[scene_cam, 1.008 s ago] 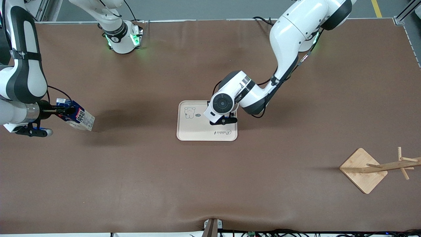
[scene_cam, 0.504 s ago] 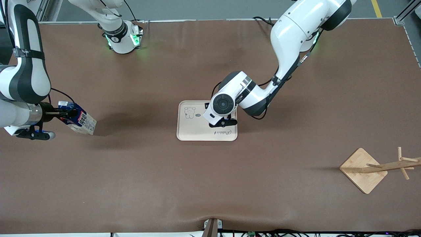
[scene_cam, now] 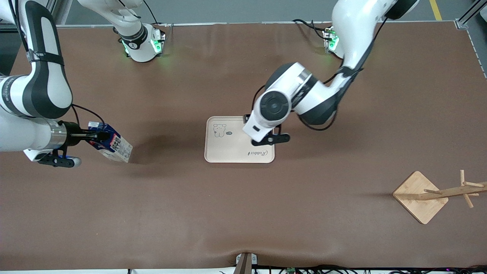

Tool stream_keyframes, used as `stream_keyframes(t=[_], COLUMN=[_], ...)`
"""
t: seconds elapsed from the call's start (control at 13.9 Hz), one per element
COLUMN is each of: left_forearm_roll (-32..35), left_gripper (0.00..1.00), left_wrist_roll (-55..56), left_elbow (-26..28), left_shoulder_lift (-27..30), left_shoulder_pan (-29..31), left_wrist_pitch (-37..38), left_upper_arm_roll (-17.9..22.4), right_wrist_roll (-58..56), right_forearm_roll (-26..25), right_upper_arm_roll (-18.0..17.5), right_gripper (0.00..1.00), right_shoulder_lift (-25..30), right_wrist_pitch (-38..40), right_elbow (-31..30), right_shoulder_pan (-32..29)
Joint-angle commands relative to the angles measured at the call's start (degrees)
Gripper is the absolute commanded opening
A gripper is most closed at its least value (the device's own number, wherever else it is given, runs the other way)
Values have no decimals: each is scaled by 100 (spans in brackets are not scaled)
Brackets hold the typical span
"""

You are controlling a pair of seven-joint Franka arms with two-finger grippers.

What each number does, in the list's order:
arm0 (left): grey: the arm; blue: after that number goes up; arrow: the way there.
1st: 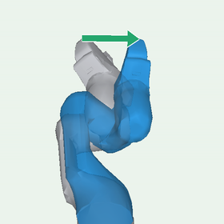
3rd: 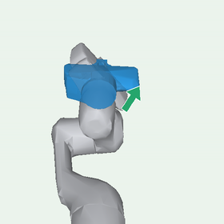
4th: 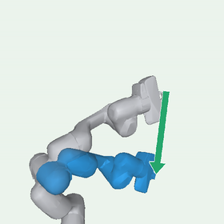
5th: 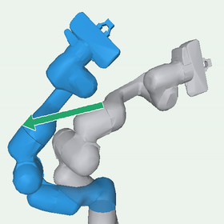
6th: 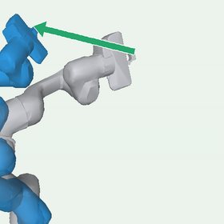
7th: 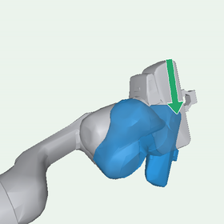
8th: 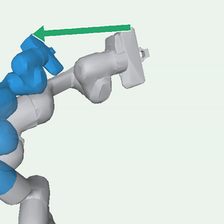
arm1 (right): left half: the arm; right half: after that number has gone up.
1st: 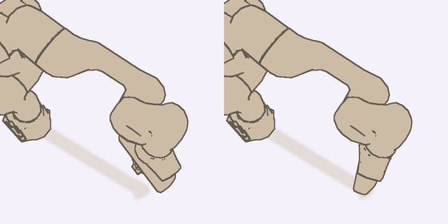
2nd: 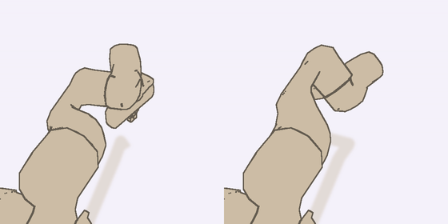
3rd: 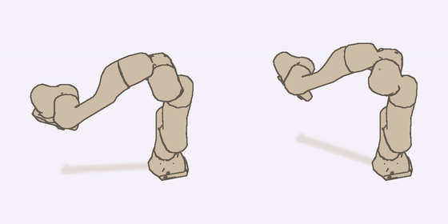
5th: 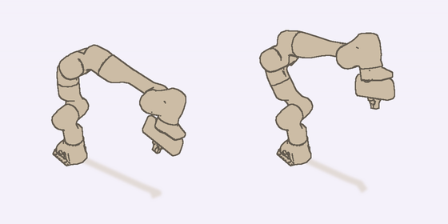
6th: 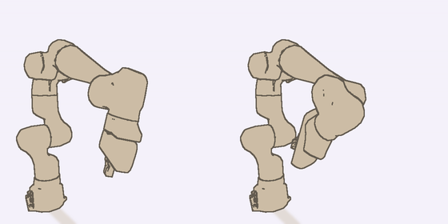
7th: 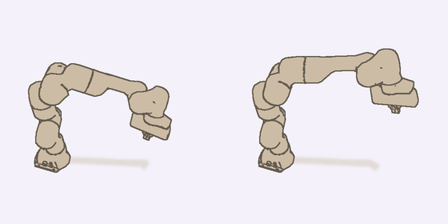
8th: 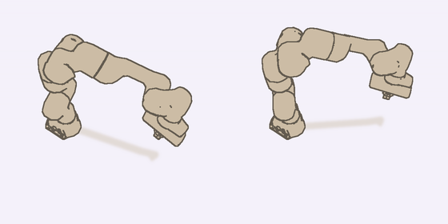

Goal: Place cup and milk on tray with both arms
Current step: 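Carry the milk carton to the tray while the left gripper withdraws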

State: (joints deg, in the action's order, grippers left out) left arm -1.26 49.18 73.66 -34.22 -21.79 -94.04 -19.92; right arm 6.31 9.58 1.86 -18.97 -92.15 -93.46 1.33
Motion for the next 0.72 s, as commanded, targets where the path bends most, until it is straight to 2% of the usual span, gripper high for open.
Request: stream_keyframes(t=[0.0, 0.07, 0.22, 0.43, 0.65], left_forearm_roll=[264, 780, 1582, 1787, 1796], left_gripper=[100, 100, 100, 100, 100], left_wrist_roll=[-22, -22, -40, -214, -1030], left_elbow=[166, 166, 166, 166, 166], left_shoulder_lift=[555, 722, 943, 1207, 1452], left_shoulder_pan=[516, 588, 623, 1122, 1606], left_wrist_pitch=[255, 255, 264, 264, 264], left_upper_arm_roll=[41, 23, 14, 15, 32], right_wrist_roll=[606, 678, 810, 1468, 2127], right_forearm_roll=[368, 500, 877, 1081, 1440], right_upper_arm_roll=[25, 16, 25, 25, 25], right_gripper=[47, 20, 0, 0, 0], right_shoulder_lift=[-107, -107, -116, -116, -125], right_wrist_pitch=[258, 337, 408, 399, 355], right_elbow=[232, 240, 240, 249, 249], right_shoulder_pan=[306, 411, 640, 938, 1369])
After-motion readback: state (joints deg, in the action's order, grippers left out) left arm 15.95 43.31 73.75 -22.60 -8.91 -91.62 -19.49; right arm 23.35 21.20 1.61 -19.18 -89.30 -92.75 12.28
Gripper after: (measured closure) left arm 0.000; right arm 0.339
